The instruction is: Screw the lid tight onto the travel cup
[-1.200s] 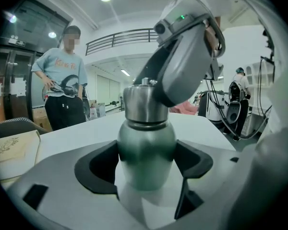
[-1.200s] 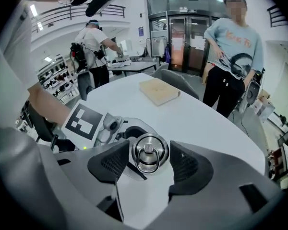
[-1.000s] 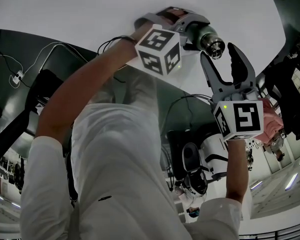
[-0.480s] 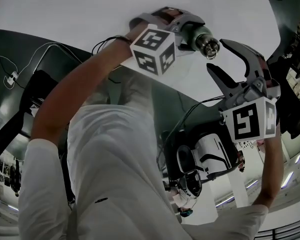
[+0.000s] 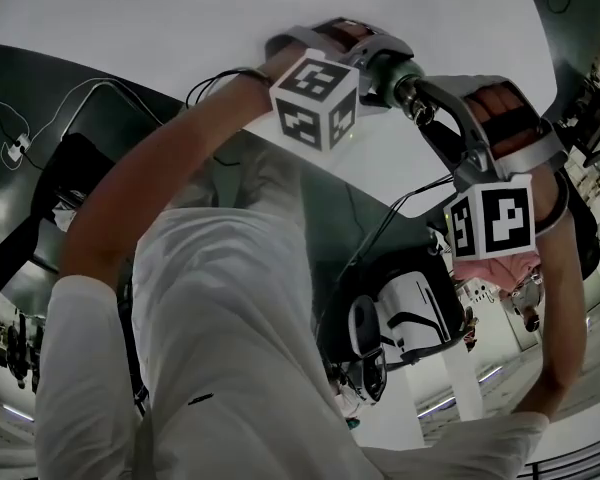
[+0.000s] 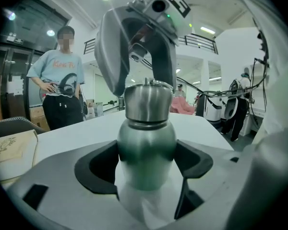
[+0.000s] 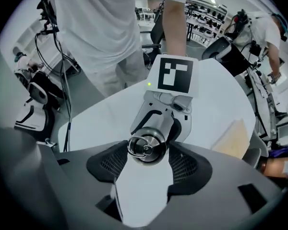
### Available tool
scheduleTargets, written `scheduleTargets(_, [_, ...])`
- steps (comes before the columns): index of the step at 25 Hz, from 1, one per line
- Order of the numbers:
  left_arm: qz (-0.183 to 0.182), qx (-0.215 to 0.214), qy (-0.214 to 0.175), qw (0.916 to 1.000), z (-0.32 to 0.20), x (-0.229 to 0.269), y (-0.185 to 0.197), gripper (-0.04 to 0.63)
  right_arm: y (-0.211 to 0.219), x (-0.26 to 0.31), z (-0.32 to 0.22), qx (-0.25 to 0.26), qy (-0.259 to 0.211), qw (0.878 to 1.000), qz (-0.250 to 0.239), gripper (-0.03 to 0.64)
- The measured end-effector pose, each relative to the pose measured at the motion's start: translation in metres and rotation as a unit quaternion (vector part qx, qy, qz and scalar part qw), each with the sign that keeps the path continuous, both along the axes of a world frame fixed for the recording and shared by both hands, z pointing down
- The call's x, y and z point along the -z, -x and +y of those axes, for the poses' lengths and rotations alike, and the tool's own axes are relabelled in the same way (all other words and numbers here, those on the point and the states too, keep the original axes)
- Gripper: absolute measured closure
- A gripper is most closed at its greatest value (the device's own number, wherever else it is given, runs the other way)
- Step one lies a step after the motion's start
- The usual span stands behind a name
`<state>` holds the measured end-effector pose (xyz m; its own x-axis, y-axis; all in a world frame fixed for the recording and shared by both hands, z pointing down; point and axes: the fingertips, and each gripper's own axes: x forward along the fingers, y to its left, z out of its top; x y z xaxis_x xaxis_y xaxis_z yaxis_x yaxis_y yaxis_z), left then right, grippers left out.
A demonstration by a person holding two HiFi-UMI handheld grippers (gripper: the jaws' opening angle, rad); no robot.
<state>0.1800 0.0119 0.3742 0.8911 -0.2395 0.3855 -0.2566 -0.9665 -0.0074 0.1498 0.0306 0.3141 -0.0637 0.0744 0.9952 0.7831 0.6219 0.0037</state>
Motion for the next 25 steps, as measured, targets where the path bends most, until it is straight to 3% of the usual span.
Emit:
scheduleTargets(3, [0.0, -0.001, 0.002, 1.0, 0.001, 0.0, -0.001, 0.25, -0.001, -0.002, 0.003, 0.017, -0.004, 1.0, 0.004, 0.374])
scheduleTargets(6, [0.002, 0.0, 0.003, 1.0, 0.001, 0.0, -0.001, 0.25, -0.001, -0.002, 0.003, -0.009, -0.003, 1.0, -0.002, 0.376])
scheduleTargets(9, [-0.001, 0.002, 0.004, 1.0, 0.002, -0.001, 0.0, 0.25, 0.002, -0.003, 0.003, -0.077, 0.011, 0.997, -0.006, 0.376])
scheduleTargets(12, [-0.003, 0.004, 0.006, 1.0, 0.003, -0.003, 0.001, 0.25, 0.006, -0.003, 0.0, -0.169, 0.033, 0.985, -0.016, 0.376])
scheduleTargets(18, [-0.003, 0.006, 0.01, 0.9999, 0.005, -0.006, -0.001, 0.25, 0.007, -0.004, -0.006, -0.331, 0.053, 0.941, -0.041, 0.376])
scheduleTargets(25, [-0.002, 0.01, 0.013, 0.9999, 0.007, -0.006, 0.002, 0.25, 0.011, -0.004, -0.009, -0.497, 0.021, 0.863, -0.081, 0.376])
